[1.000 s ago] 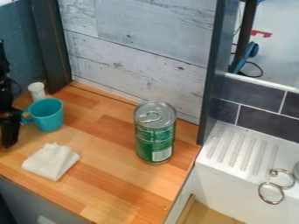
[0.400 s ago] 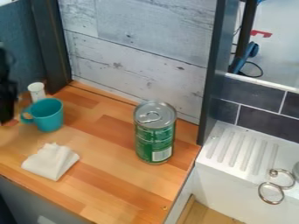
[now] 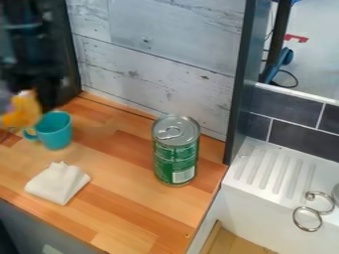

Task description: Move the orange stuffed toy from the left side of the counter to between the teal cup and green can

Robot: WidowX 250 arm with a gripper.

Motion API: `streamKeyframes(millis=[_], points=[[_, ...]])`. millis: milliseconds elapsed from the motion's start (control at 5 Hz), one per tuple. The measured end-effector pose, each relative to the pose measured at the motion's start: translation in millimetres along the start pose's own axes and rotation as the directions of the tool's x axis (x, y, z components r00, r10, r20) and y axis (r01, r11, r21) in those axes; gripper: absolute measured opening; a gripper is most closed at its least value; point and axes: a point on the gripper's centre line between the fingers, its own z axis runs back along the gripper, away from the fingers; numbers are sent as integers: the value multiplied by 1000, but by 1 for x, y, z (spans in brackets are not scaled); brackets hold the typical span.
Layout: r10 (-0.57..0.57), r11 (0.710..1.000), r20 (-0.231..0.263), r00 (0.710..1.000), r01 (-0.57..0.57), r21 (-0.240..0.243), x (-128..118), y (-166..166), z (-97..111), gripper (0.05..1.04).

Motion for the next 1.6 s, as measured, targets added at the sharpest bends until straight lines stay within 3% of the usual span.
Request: streamKeyframes(millis=[200, 400, 600, 800, 1000, 1200, 1400, 1600], points=[[-25, 999, 141, 990, 18, 50, 23, -28, 7, 594], [-5, 999, 239, 971, -5, 41, 38, -42, 2, 594], [53, 998, 216, 975, -59, 22, 55, -48, -19, 594], [92, 995, 248, 964, -97, 7, 72, -51, -26, 594], [120, 992, 257, 959, -128, 14, 97, -51, -46, 595], [117, 987, 227, 967, -139, 81, 108, -53, -62, 595], [121, 982, 250, 961, -153, 115, 114, -46, -70, 594], [131, 977, 239, 962, -166, 135, 116, -42, -76, 594]])
